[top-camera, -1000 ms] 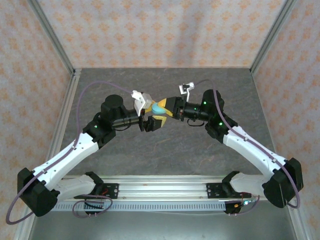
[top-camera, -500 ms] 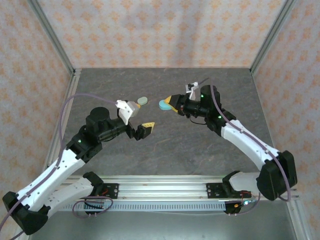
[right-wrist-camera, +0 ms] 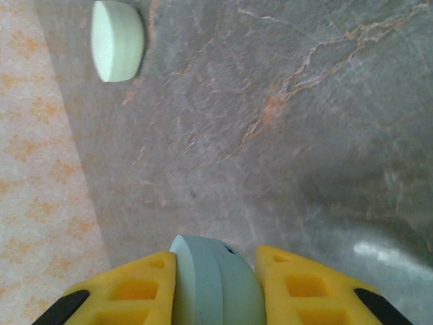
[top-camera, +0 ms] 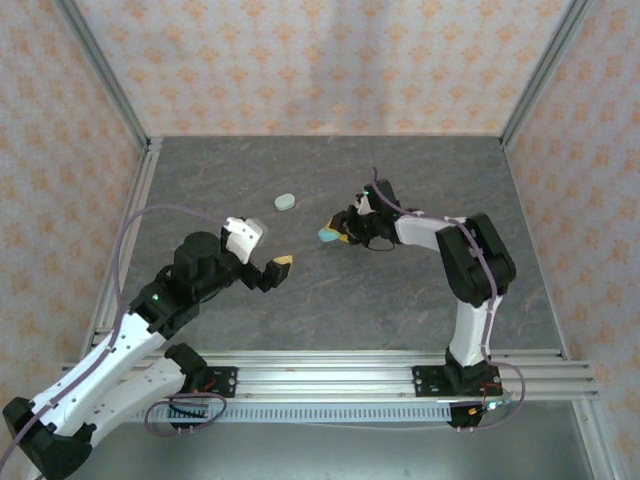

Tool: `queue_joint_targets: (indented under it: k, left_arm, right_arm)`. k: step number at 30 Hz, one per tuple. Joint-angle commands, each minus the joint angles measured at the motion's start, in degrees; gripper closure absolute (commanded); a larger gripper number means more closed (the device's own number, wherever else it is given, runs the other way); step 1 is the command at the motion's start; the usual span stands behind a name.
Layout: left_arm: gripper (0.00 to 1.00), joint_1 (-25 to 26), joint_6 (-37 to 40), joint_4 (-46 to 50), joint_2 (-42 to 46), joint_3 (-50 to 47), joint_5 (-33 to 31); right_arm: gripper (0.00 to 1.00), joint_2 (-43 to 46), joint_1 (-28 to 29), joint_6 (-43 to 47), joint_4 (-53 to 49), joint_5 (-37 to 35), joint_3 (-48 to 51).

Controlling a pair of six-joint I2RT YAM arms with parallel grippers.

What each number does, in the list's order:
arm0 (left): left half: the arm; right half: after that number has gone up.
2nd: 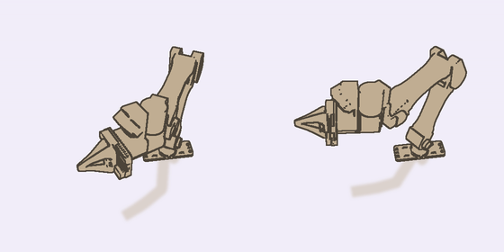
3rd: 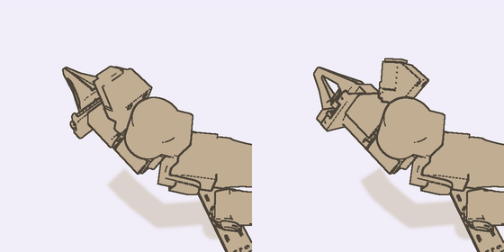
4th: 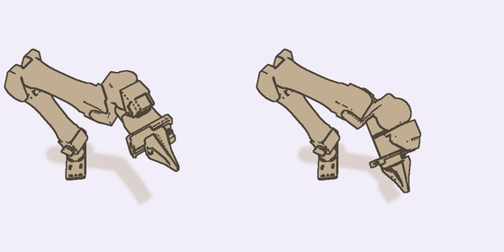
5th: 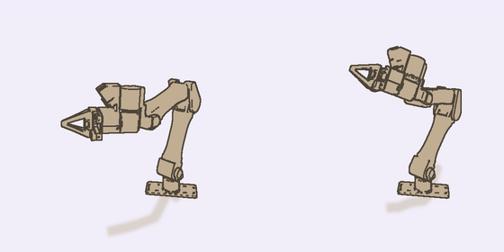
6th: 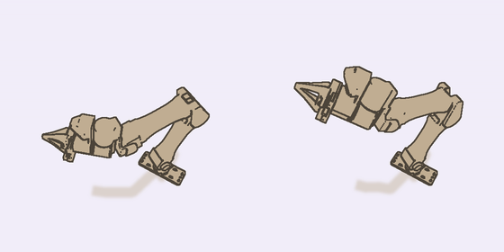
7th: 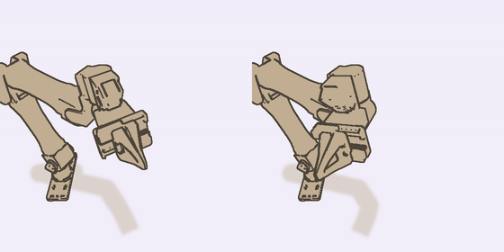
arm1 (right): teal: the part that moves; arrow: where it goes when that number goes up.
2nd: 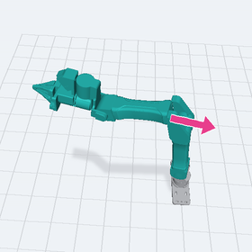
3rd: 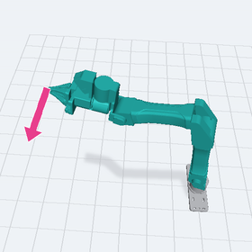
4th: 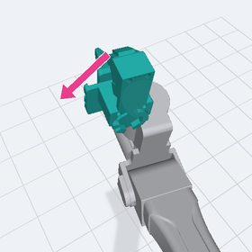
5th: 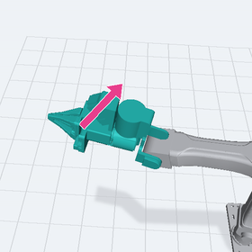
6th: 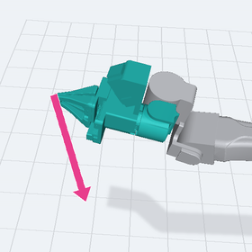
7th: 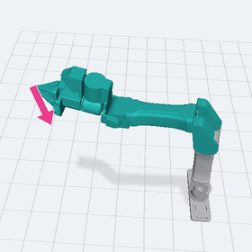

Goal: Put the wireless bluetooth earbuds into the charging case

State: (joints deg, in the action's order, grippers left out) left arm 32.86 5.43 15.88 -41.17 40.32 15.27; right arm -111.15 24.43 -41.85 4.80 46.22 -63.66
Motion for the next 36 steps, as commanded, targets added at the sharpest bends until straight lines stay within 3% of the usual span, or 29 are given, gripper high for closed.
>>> queue_joint_targets:
  k: [1,9,13,25,31,36]
  left_arm:
    - [0.00,-0.9,-0.9,-0.6,2.2,-1.5,-2.6]
    - [0.00,-1.5,-0.7,-1.0,3.4,-3.4,-3.4]
    - [0.00,-1.8,-0.6,-1.6,2.9,-3.5,-3.3]
    - [0.00,-2.6,-1.0,-1.6,1.7,-2.5,-5.4]
    - [0.00,-3.7,-3.6,-0.9,1.4,-2.4,-17.4]
    - [0.00,-6.9,-8.6,0.2,-1.5,-3.1,-36.9]
  right_arm:
    - [0.90,-2.3,-0.1,2.1,4.7,1.4,-2.7]
    - [0.79,-6.1,-0.1,9.5,-2.7,-0.9,-4.4]
    - [0.61,-4.9,-0.1,11.2,-5.1,-1.9,-4.1]
    - [0.30,7.8,-0.1,19.9,-17.6,-12.5,-4.9]
    - [0.25,18.2,-0.3,28.9,-25.8,-22.8,-4.8]
    - [0.14,28.6,-0.3,35.2,-25.6,-37.7,0.9]
